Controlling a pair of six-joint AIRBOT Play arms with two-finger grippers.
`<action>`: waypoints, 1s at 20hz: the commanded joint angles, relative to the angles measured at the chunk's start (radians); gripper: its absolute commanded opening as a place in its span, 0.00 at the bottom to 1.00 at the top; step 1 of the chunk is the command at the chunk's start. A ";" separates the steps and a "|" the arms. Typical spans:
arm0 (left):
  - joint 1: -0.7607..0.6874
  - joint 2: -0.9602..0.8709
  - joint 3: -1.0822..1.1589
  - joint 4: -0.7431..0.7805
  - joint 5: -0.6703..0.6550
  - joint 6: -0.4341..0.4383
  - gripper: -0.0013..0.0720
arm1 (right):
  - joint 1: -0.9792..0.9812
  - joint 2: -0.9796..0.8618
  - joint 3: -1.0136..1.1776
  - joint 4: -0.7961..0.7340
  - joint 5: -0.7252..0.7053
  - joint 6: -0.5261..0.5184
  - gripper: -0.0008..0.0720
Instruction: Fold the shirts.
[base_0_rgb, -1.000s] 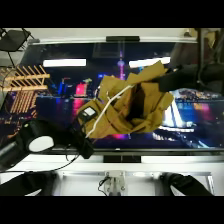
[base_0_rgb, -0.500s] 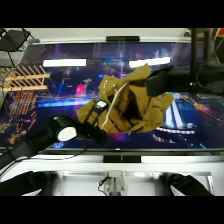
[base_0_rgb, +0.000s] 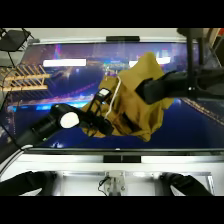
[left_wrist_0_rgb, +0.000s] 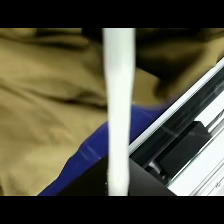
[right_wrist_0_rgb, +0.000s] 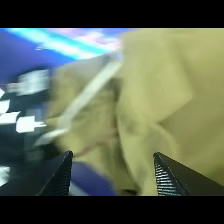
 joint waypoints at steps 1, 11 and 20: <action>0.020 -0.002 0.018 0.024 -0.123 0.065 0.08 | -0.060 0.001 0.014 -0.285 -0.031 0.061 0.85; 0.037 0.005 0.018 0.171 -0.286 0.180 0.08 | -0.616 -0.311 0.013 0.017 0.266 -1.142 0.85; 0.037 -0.006 0.018 0.248 -0.227 0.244 0.08 | -0.388 -0.355 0.014 0.116 -0.100 -1.691 0.85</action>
